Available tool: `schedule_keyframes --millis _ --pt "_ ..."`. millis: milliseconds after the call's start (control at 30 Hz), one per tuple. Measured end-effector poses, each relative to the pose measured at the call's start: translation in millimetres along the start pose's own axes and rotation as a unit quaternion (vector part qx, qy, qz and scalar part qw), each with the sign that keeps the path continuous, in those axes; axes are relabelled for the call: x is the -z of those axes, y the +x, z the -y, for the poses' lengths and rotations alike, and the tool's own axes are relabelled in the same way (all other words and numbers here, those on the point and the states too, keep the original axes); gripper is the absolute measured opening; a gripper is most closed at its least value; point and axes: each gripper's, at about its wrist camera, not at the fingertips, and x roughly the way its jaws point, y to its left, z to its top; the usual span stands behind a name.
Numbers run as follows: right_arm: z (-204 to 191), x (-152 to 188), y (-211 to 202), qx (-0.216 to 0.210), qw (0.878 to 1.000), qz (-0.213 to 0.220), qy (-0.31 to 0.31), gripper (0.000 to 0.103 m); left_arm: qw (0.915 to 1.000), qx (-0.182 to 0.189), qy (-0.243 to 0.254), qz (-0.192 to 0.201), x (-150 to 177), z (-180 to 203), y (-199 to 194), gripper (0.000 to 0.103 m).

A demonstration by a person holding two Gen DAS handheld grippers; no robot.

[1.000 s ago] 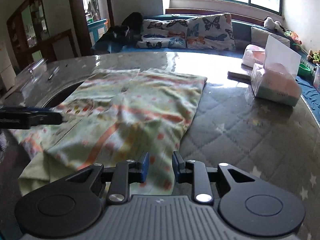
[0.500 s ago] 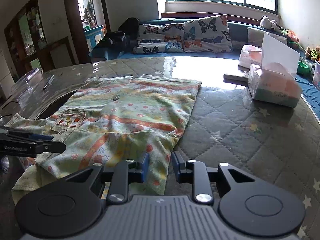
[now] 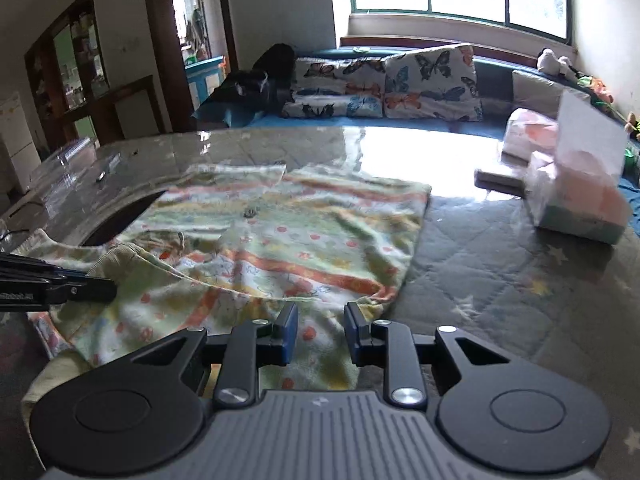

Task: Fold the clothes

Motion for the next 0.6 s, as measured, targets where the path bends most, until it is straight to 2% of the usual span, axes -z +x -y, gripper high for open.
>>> schedule_keyframes --millis 100,233,300,367,600 --pt "-1 2 12 0.003 1.000 -0.011 -0.002 0.021 1.0000 -0.007 -0.002 -0.003 0 -5 1 0.020" --pt "-4 2 6 0.014 1.000 -0.004 -0.012 0.021 0.9997 -0.024 0.000 0.002 0 -12 -3 0.031" --pt "-6 2 1 0.016 1.000 -0.003 -0.014 0.022 0.9994 -0.033 0.001 0.005 0 -15 -5 0.030" --pt "-9 5 -7 0.009 1.000 -0.004 -0.023 0.022 0.9991 -0.040 0.003 0.008 0 -19 -7 0.035" --pt "-21 26 -31 -0.002 0.999 -0.017 -0.039 0.022 0.9994 -0.002 0.031 0.014 8 -3 -18 0.035"
